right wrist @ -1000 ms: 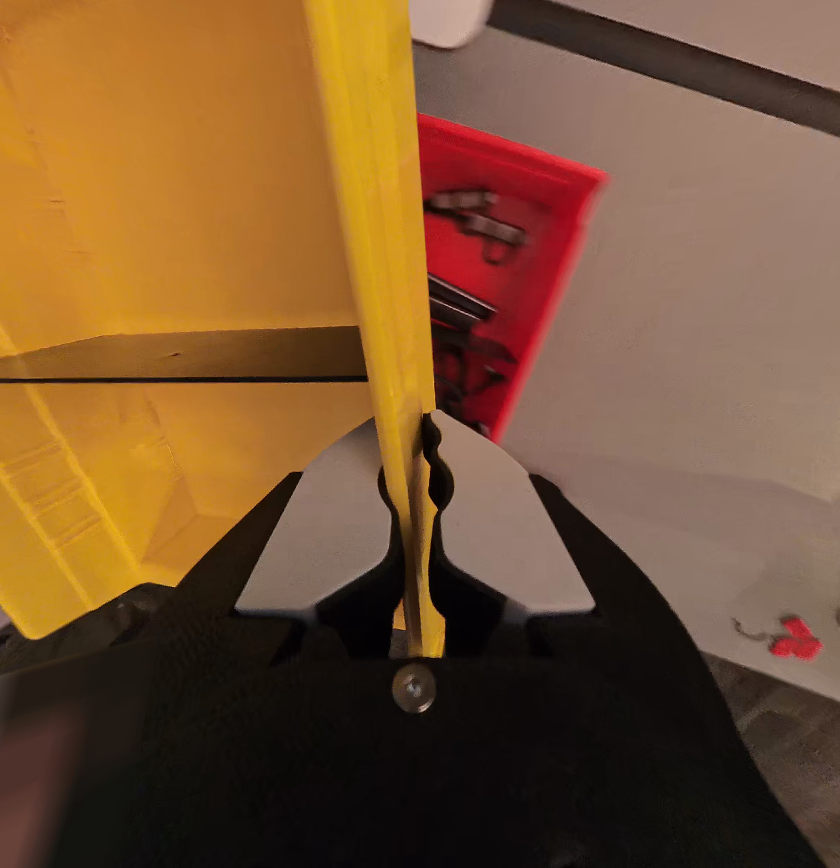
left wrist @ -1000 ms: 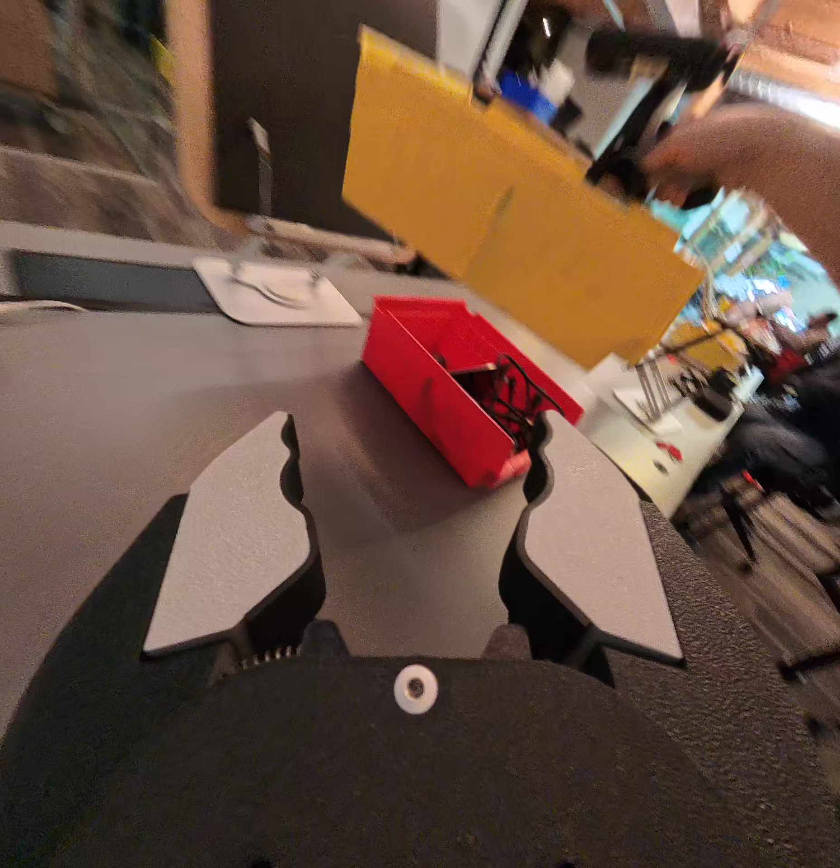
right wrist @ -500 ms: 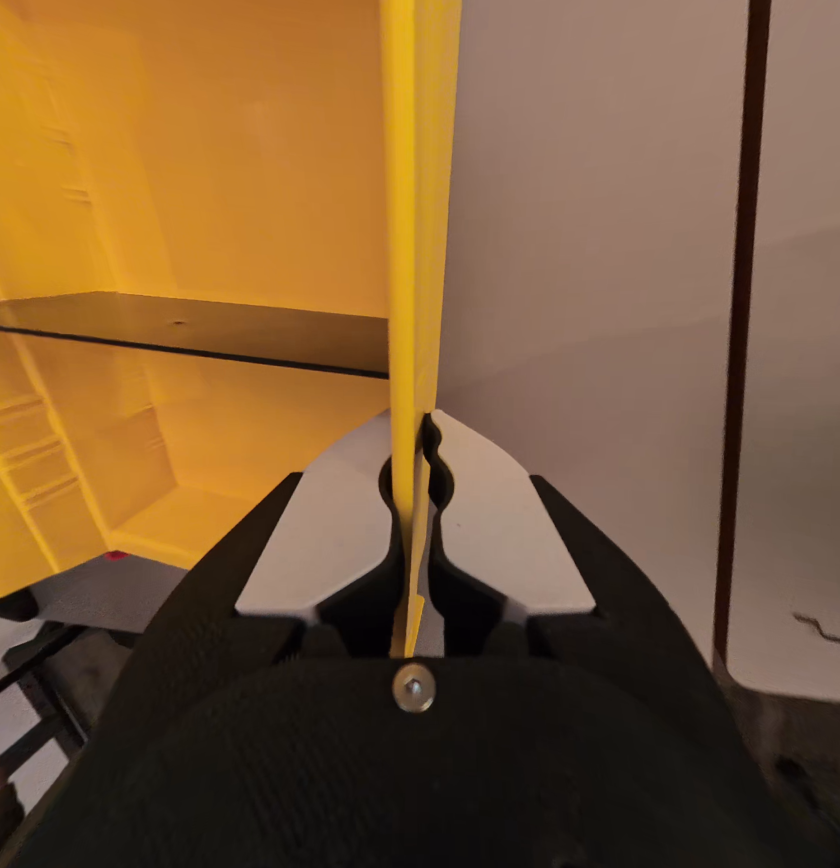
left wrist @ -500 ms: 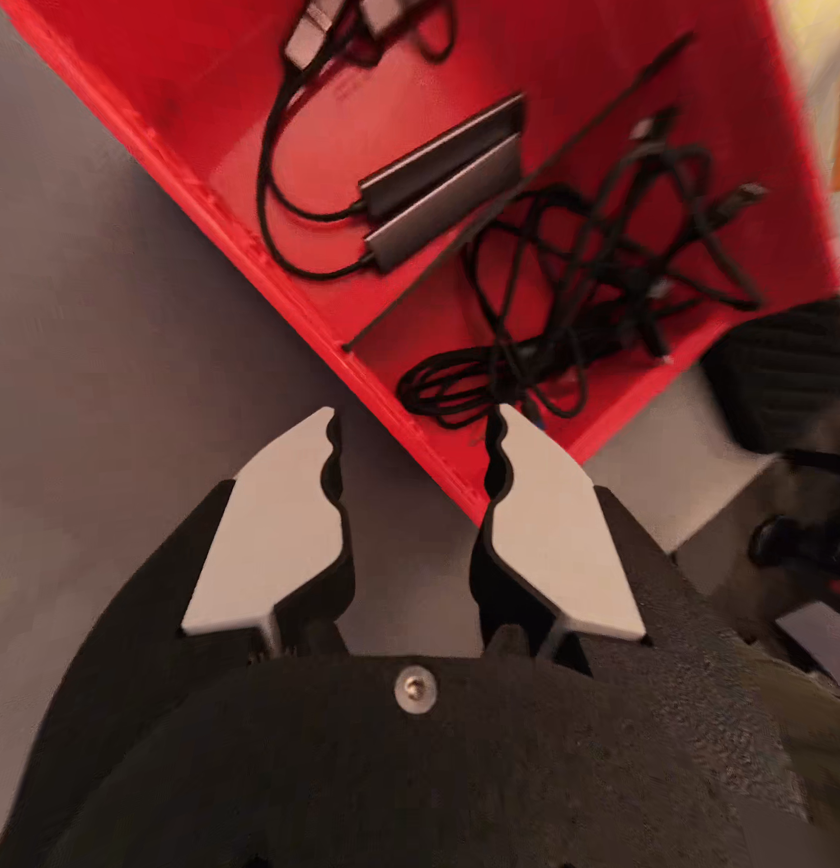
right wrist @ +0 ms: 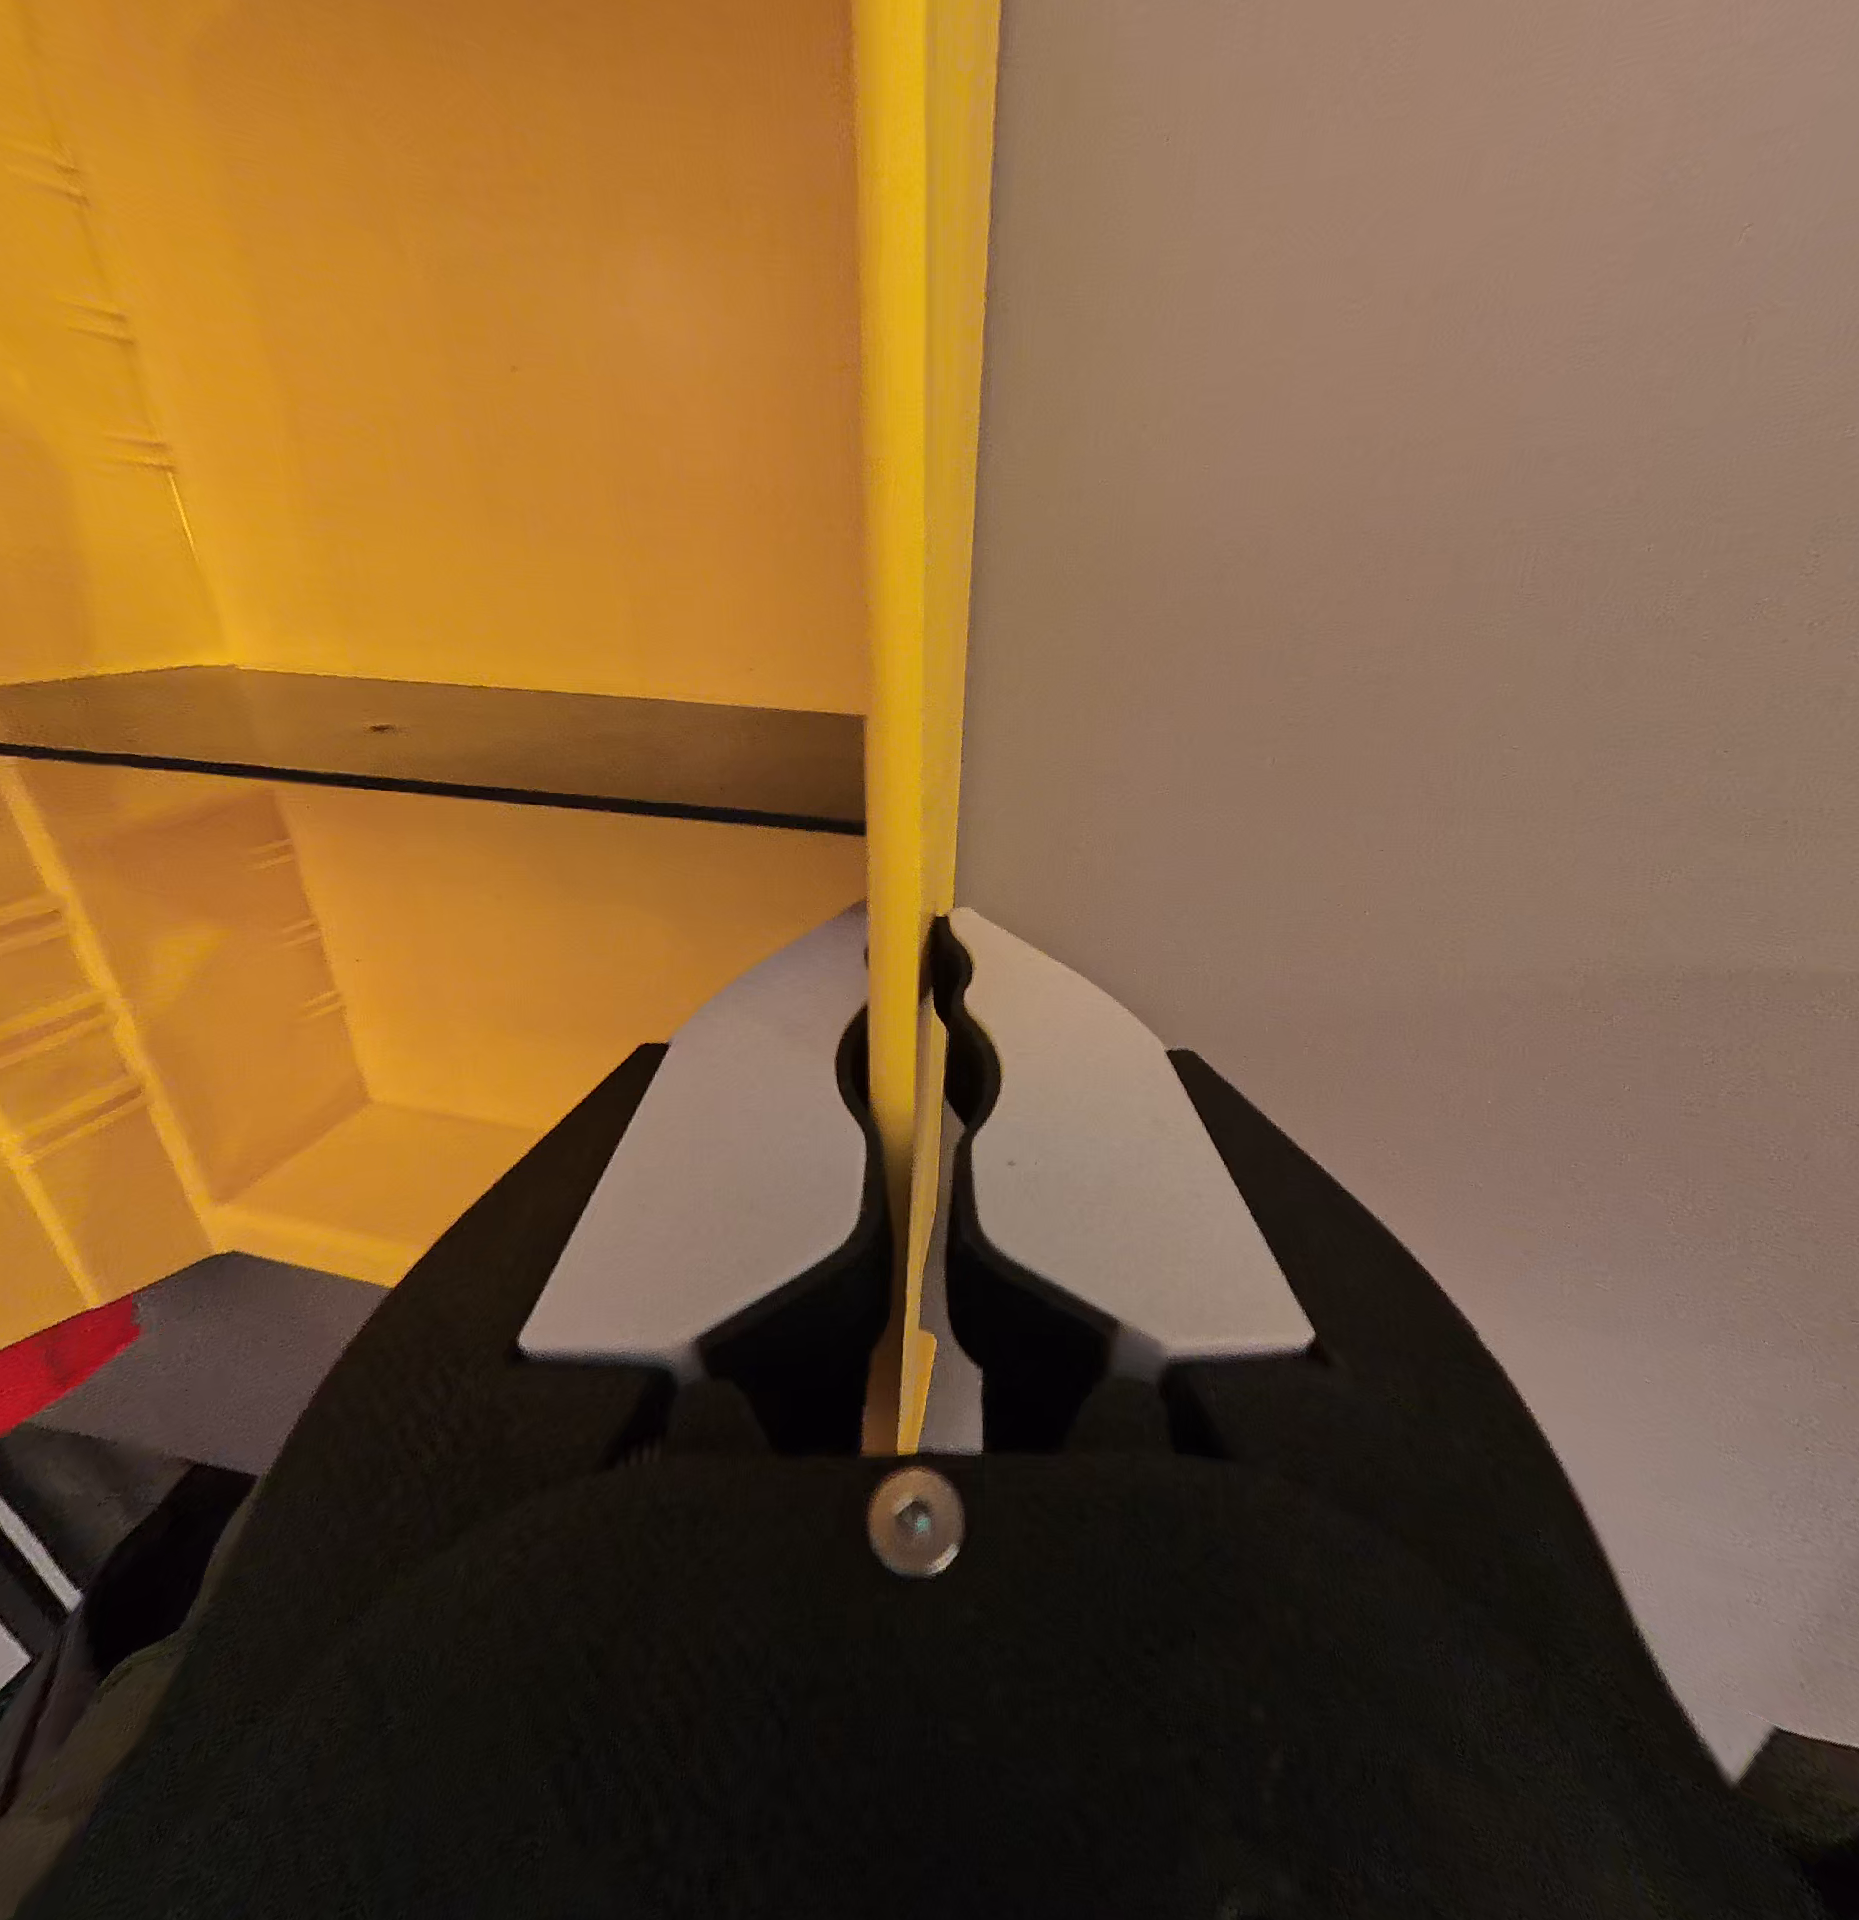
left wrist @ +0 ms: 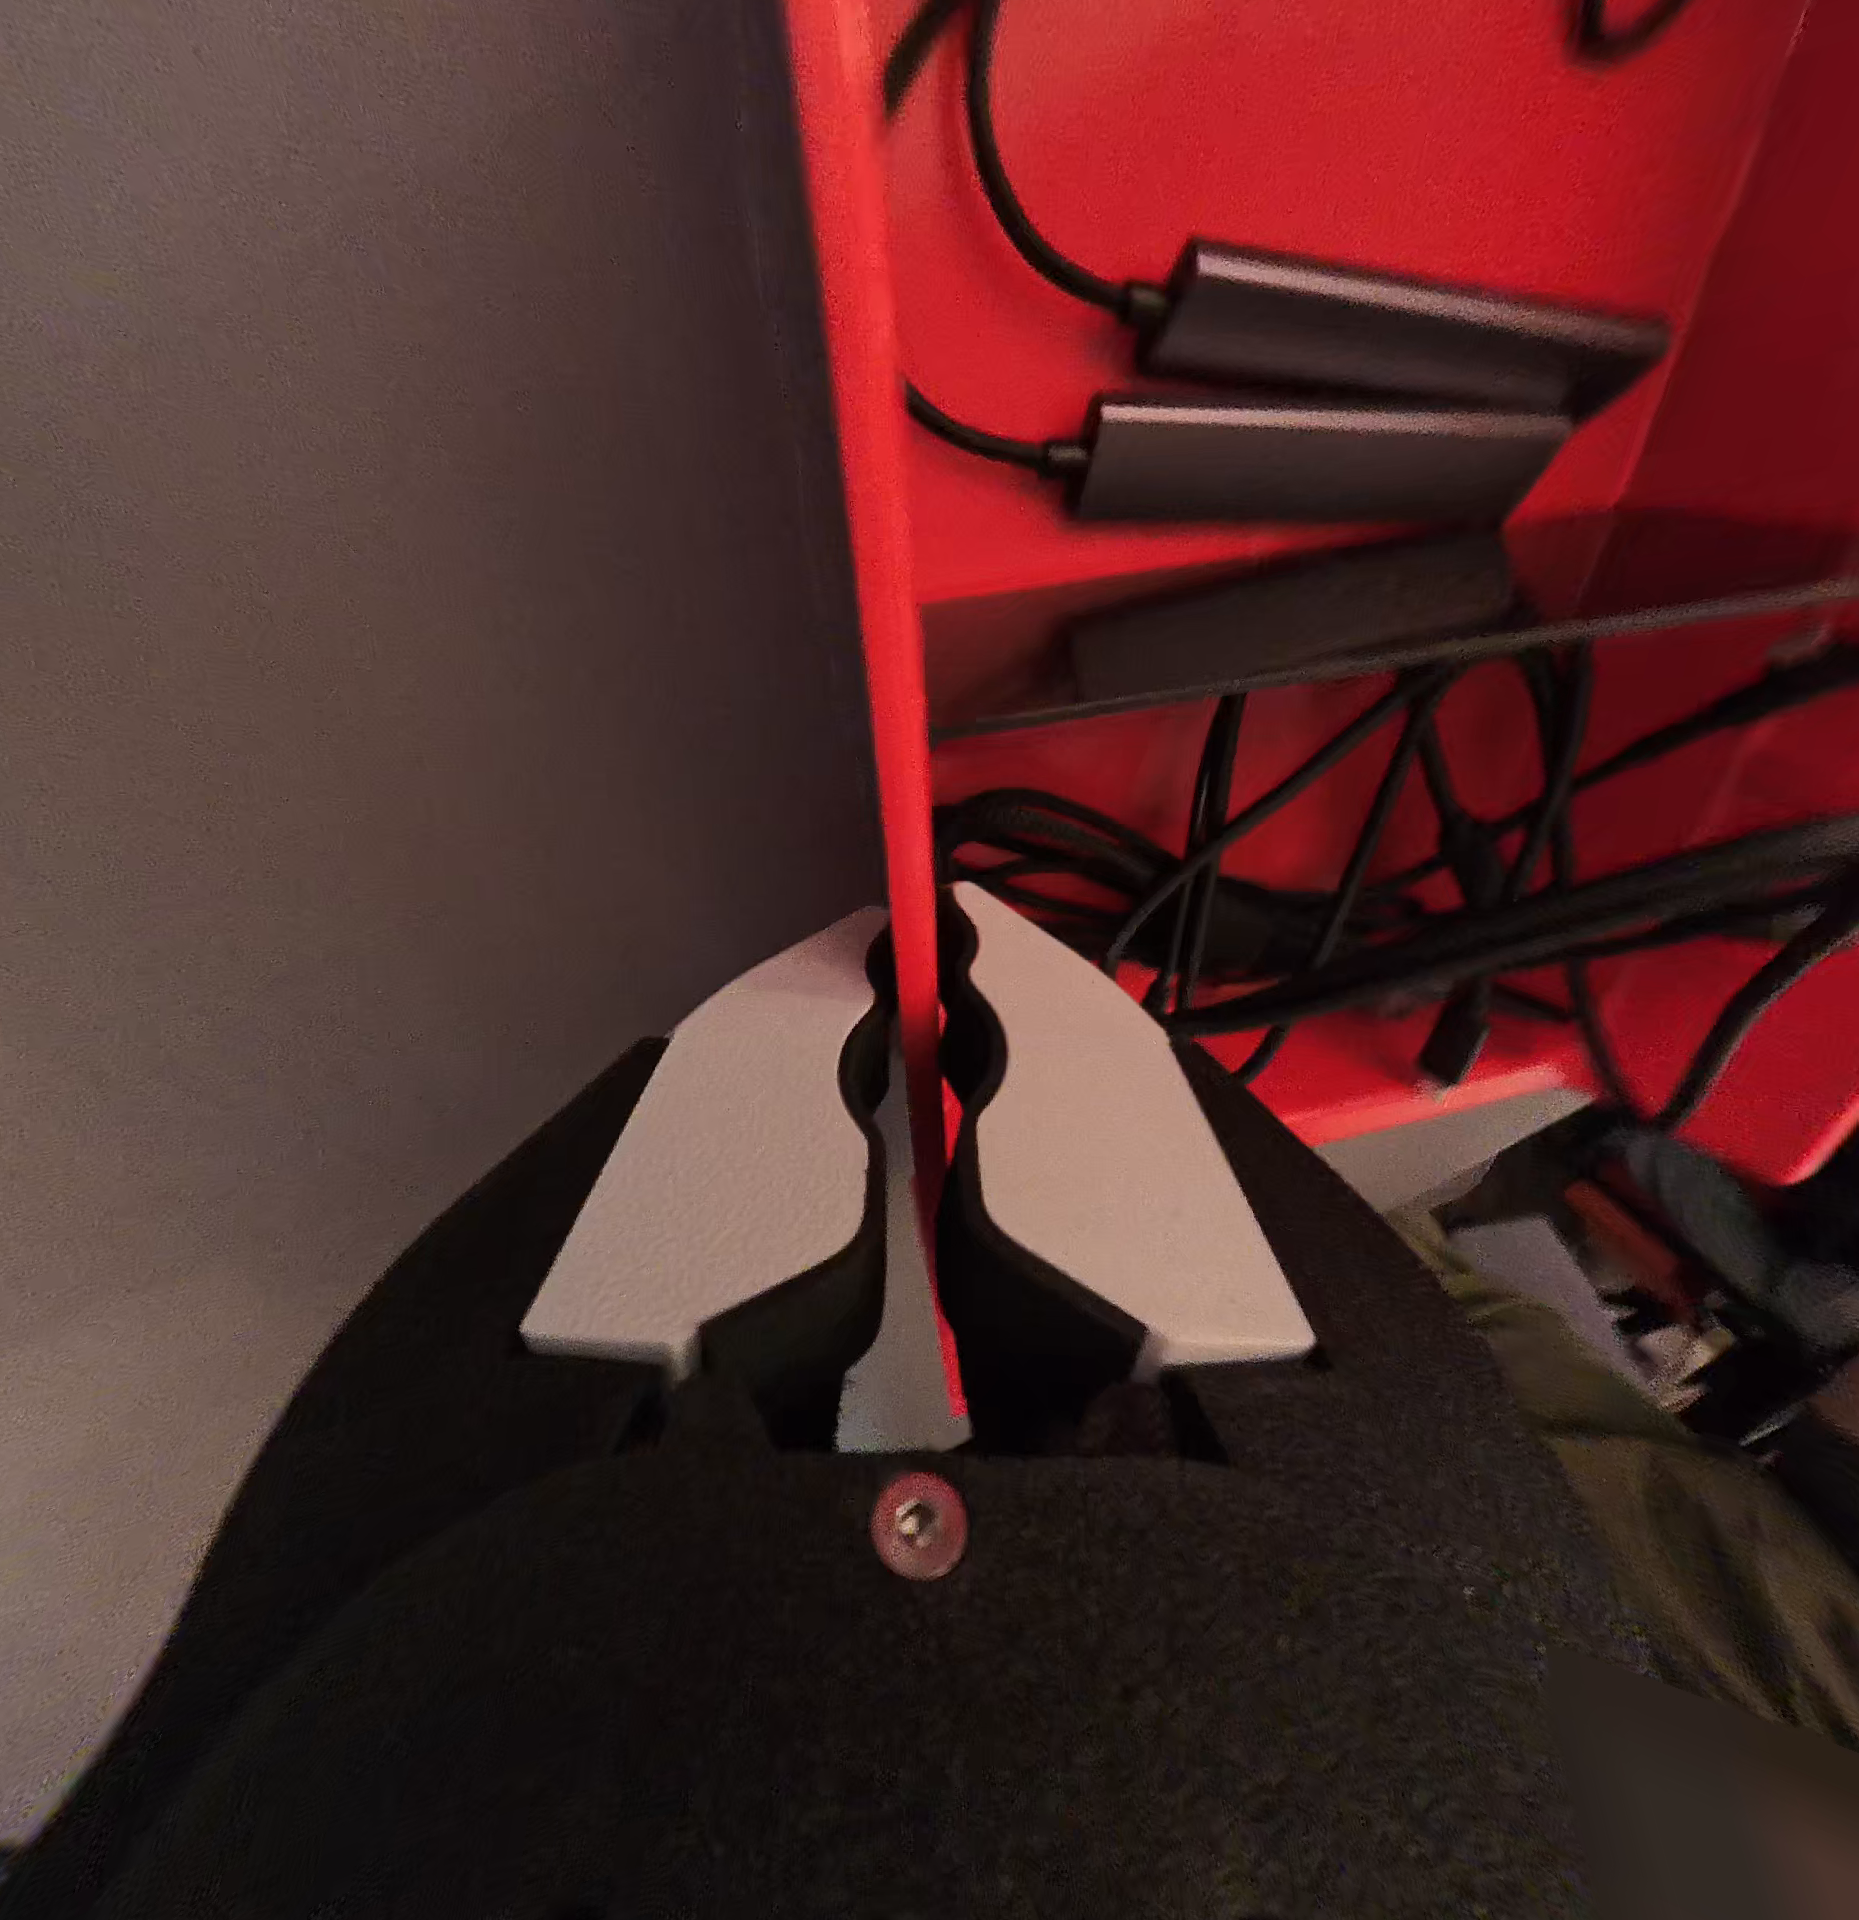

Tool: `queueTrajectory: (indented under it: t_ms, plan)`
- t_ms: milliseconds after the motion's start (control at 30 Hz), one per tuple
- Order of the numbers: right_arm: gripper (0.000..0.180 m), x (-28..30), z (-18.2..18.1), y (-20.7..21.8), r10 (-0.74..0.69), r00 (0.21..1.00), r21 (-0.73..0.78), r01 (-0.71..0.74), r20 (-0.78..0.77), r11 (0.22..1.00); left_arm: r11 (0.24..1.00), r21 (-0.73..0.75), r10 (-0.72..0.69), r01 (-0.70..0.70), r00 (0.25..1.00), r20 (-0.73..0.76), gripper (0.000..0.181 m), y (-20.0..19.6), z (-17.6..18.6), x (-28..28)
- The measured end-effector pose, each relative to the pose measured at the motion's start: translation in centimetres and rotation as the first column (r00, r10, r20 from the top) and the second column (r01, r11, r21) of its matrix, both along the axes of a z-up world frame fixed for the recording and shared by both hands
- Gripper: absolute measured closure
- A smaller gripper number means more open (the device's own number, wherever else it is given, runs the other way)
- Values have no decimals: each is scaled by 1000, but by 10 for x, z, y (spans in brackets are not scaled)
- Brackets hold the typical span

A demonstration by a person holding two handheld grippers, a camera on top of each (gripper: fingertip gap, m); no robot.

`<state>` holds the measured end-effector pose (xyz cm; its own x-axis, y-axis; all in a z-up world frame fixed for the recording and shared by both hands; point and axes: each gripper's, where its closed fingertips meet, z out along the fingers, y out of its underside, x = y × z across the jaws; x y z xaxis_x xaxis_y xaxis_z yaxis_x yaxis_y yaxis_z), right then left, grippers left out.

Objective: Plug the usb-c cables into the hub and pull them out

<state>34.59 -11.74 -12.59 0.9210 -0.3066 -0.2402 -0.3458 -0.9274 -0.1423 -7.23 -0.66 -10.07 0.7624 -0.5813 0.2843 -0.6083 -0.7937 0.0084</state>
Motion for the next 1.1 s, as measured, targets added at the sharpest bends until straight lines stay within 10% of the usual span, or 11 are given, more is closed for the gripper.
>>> queueTrajectory:
  t_ms: [500, 1100]
  plan:
    - [174, -12, 0, 3, 23, 1000, -9, -23, 11, 1000, 946, 164, 281, -281, 959, 23, 177, 69, 5, -269]
    - [174, 13, -1, -4, 44, 999, 11, -44, 16, 999, 949, 225, 220, -221, 975, 30, 176, 74, 5, -308]
